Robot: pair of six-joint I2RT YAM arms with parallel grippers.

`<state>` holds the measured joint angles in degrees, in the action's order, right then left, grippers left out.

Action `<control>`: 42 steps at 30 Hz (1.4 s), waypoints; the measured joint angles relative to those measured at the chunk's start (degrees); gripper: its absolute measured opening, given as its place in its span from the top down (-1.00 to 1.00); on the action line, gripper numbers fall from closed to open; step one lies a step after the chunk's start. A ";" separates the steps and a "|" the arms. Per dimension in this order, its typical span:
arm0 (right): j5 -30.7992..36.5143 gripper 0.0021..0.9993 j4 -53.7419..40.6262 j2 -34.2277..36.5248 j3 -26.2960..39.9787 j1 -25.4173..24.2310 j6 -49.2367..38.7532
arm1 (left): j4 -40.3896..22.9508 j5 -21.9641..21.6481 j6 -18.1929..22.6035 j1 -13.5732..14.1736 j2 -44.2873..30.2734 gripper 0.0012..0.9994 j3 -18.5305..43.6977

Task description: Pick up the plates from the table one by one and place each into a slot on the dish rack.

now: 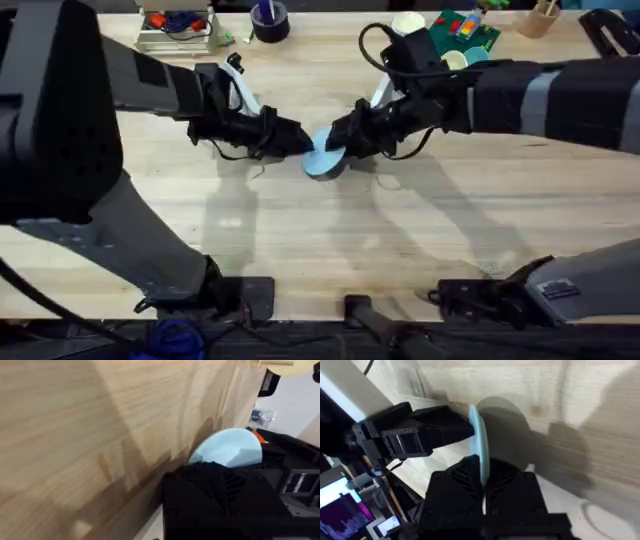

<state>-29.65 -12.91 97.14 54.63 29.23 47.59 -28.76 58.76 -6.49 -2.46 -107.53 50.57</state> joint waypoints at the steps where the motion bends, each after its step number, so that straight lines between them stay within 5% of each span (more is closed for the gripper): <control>1: 0.00 0.94 -0.02 0.01 0.00 0.00 -0.28 | -0.05 0.00 0.07 0.00 0.00 0.92 0.00; 9: 0.33 0.94 -8.58 -1.31 1.73 -0.22 -7.22 | -6.95 -1.49 6.42 0.39 0.31 0.92 0.74; 19: 13.63 0.94 -33.40 -4.83 11.24 -0.55 -20.47 | -20.37 -18.91 12.08 0.70 12.06 0.92 4.09; 26: 23.39 0.94 -46.42 -7.86 20.77 -0.66 -28.79 | -27.75 -27.95 12.97 0.70 26.50 0.92 5.29; 35: 34.86 0.94 -57.05 -13.47 31.64 -0.66 -38.08 | -30.66 -31.53 10.70 0.70 44.83 0.92 6.09; 42: 40.94 0.94 -61.67 -14.60 38.79 -0.66 -44.10 | -39.79 -36.90 9.40 0.70 50.60 0.92 16.51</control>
<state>11.29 -74.58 82.54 93.42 28.58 3.50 -68.55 21.87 2.90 -1.76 -56.93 67.07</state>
